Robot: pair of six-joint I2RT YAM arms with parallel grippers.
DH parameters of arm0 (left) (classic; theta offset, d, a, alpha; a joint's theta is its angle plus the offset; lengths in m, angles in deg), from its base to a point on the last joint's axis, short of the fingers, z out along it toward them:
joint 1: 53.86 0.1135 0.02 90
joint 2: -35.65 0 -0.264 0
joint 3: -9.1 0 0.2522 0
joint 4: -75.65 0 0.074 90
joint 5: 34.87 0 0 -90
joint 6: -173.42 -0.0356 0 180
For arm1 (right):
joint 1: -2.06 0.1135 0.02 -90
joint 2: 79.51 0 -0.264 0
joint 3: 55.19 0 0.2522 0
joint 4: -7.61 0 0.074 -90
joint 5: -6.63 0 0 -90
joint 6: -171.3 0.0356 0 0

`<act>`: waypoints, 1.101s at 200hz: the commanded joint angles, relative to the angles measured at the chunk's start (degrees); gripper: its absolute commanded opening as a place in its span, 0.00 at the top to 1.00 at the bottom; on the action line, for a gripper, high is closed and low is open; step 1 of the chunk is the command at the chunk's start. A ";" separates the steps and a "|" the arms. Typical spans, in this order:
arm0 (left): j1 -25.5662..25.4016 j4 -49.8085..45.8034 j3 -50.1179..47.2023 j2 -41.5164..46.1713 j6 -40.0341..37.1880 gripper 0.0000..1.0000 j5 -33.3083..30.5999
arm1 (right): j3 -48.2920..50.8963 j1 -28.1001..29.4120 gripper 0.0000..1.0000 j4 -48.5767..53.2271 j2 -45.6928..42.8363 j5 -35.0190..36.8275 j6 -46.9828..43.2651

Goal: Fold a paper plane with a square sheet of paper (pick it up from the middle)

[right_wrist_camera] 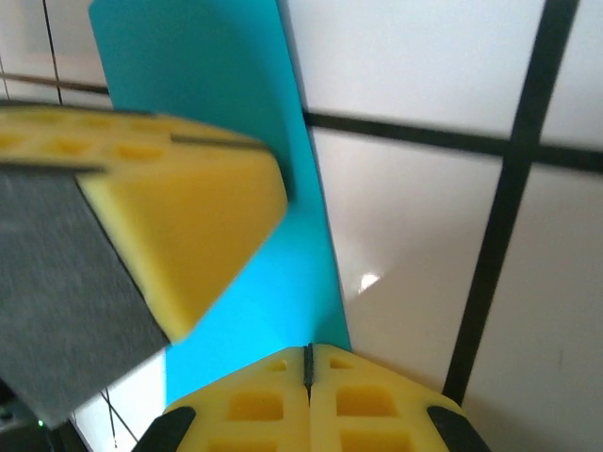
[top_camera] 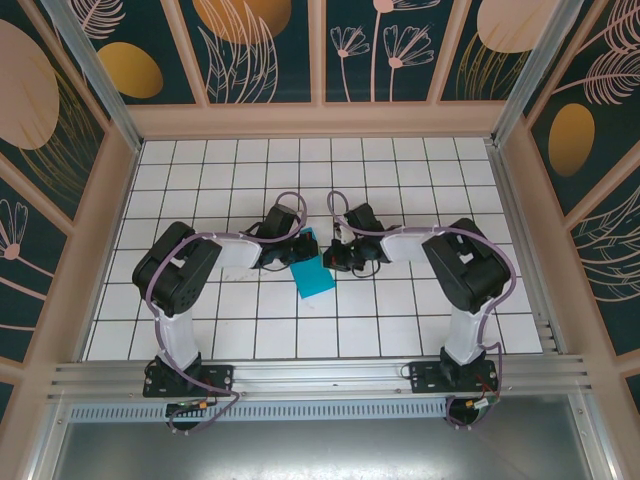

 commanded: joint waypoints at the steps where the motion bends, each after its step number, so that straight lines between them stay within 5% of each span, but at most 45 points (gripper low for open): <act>1: 0.15 -5.52 -2.56 -2.32 0.61 1.00 -4.41 | 2.99 0.90 1.00 5.01 -3.16 0.10 -2.00; 81: 0.21 -5.45 -2.50 -2.48 0.54 1.00 -4.71 | 11.05 1.36 1.00 9.09 -10.15 1.96 -2.77; 130: 0.19 -5.57 -0.87 -1.76 -0.33 1.00 -2.54 | 7.36 1.26 1.00 5.45 -14.75 3.67 -1.29; 220: 0.19 -2.07 1.41 3.29 -4.22 0.95 4.75 | 1.78 1.26 1.00 -1.51 -4.07 3.19 1.79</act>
